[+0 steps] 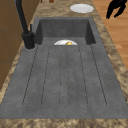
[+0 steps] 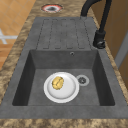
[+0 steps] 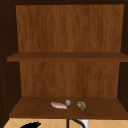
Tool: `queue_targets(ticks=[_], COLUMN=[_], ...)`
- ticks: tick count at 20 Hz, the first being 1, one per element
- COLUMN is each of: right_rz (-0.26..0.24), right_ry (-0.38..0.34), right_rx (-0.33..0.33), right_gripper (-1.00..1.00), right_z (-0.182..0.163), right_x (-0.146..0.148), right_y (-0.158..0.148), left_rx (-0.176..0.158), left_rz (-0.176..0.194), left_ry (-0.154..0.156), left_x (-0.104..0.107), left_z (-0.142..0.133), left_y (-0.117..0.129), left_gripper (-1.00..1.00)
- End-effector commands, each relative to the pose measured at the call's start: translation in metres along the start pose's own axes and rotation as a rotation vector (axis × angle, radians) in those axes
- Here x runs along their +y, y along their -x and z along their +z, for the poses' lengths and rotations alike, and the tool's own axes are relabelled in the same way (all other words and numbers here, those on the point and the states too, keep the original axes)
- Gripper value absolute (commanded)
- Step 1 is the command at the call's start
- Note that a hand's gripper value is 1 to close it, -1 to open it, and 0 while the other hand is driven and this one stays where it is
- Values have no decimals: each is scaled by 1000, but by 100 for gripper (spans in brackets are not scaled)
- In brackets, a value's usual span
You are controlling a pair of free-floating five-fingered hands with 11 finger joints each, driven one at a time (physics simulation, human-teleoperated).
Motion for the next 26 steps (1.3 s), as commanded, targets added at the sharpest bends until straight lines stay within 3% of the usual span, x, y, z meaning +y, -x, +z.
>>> queue_targets(ticks=[1, 10, 14, 23, 26], right_rz=[0, 0, 0, 0, 0], right_ry=[0, 0, 0, 0, 0], right_rx=[0, 0, 0, 0, 0], right_gripper=[0, 0, 0, 0, 0], right_z=[0, 0, 0, 0, 0], right_x=[0, 0, 0, 0, 0], right_y=[0, 0, 0, 0, 0], left_rx=[0, -16, -5, -4, -3], left_rz=[-15, -13, 16, 37, 57], left_ry=[-12, -37, -56, -49, -32], left_x=[-30, -100, -121, -174, -189], left_z=[11, 48, 79, 152, 178], left_y=[-29, -92, -107, -131, -136], left_gripper=[-100, -100, -100, -100, -100])
